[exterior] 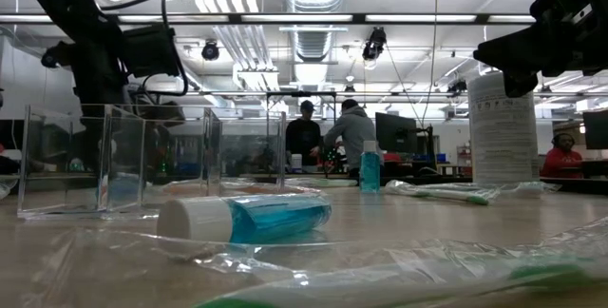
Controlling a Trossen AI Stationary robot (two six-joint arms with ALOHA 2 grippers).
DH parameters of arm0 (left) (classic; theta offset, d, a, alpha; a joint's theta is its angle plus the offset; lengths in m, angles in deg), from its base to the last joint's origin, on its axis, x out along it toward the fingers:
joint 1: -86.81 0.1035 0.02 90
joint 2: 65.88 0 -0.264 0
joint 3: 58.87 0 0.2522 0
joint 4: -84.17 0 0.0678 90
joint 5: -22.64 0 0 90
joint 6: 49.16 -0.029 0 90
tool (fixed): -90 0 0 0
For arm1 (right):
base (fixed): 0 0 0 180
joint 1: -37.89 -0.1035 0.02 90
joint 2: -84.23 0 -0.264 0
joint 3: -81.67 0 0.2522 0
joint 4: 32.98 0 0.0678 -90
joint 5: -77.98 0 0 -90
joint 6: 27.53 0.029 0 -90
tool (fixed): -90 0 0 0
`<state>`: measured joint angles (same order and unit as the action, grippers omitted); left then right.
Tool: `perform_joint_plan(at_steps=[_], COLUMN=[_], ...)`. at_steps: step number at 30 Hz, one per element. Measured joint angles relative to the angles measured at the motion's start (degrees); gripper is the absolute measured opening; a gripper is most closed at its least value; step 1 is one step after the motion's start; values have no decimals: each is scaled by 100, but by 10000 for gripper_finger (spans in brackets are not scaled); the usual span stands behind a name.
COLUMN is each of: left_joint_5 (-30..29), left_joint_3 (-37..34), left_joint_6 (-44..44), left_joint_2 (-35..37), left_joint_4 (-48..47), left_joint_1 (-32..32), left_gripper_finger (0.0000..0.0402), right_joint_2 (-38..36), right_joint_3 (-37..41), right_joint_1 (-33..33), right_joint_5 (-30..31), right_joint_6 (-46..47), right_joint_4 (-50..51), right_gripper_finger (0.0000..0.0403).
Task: Pick & Place toothbrushing station
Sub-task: Put the blue mouthwash into the transparent organizer
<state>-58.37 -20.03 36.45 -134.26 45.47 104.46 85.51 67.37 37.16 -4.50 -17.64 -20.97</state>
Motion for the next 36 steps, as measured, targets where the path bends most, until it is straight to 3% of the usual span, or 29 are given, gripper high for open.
perform_joint_plan(at_steps=[11,22,29,36], left_joint_5=[107,0,-534,-606], left_joint_3=[12,140,428,564], left_joint_6=[-5,-129,-678,-867], left_joint_2=[-4,-14,15,18], left_joint_4=[255,129,146,114], left_joint_1=[-2,-3,-20,-20], left_gripper_finger=[94,93,66,37], right_joint_2=[0,0,0,0], right_joint_3=[-2,-2,0,-1], right_joint_1=[1,0,0,1], right_joint_5=[1,0,1,2], right_joint_6=[0,0,0,0], right_joint_4=[1,1,-1,-1], right_gripper_finger=[68,68,68,68])
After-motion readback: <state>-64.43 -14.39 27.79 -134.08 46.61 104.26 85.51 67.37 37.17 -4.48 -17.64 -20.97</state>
